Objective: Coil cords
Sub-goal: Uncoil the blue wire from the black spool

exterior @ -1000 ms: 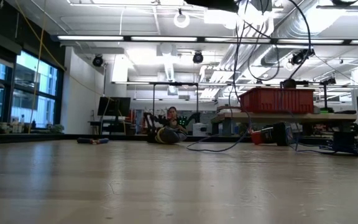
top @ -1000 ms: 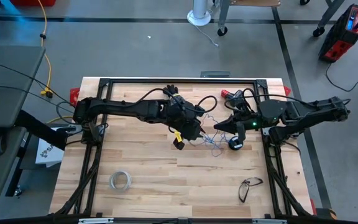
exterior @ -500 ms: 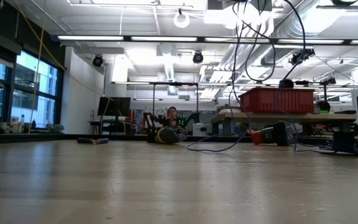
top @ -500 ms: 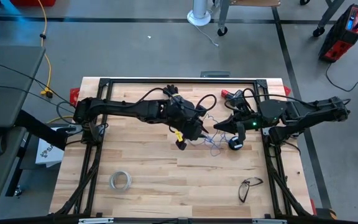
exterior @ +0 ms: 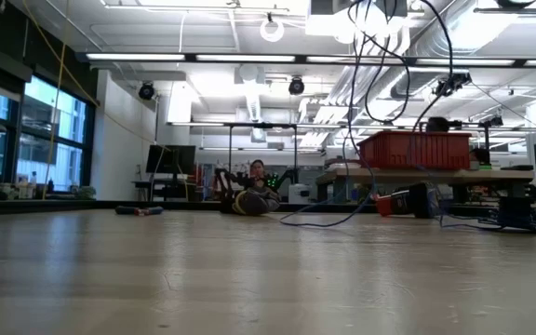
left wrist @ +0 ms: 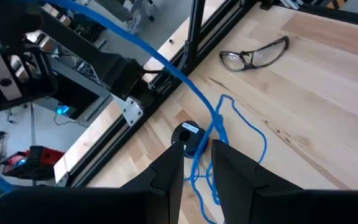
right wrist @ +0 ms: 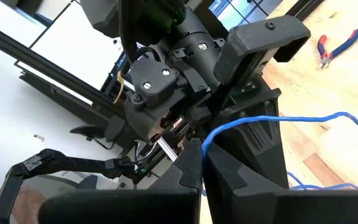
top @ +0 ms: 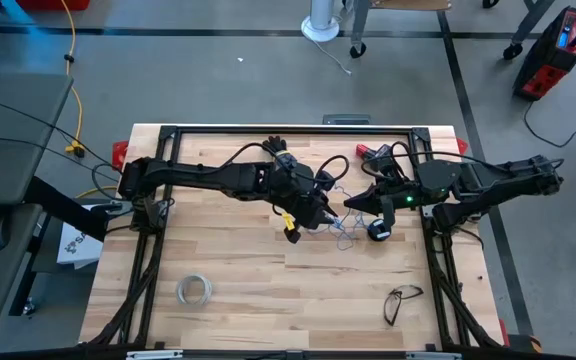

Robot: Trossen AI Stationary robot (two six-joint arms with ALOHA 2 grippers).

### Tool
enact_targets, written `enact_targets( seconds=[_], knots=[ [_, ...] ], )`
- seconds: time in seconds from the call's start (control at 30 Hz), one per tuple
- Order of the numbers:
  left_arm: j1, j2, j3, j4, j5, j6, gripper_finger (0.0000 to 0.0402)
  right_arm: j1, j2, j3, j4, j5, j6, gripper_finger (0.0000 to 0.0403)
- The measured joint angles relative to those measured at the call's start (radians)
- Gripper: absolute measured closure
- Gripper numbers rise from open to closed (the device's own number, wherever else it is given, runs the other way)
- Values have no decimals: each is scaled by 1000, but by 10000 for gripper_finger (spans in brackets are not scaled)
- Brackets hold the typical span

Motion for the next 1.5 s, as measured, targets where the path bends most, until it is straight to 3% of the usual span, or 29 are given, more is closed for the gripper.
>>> enact_targets(
  seconds=[0.5, 0.73, 0.83, 1.07, 1.37, 1.5],
  knots=[
    [-4, 42, 0, 43, -42, 1, 327, 0, 0, 0, 13, 0, 0, 403],
    [-4, 42, 0, 32, -53, -7, 391, 0, 0, 0, 15, -1, 0, 403],
    [-9, 37, 0, 22, -115, -59, 396, 0, 0, 0, 14, -6, 0, 403],
    [15, -31, 49, -192, -180, -156, 400, 0, 5, 0, -51, -7, 15, 403],
    [111, -173, 48, -483, -177, -344, 401, 40, 39, 0, -247, -11, 129, 403],
    [161, -255, 48, -540, -211, -398, 401, 52, 40, 0, -324, -12, 182, 403]
  ],
)
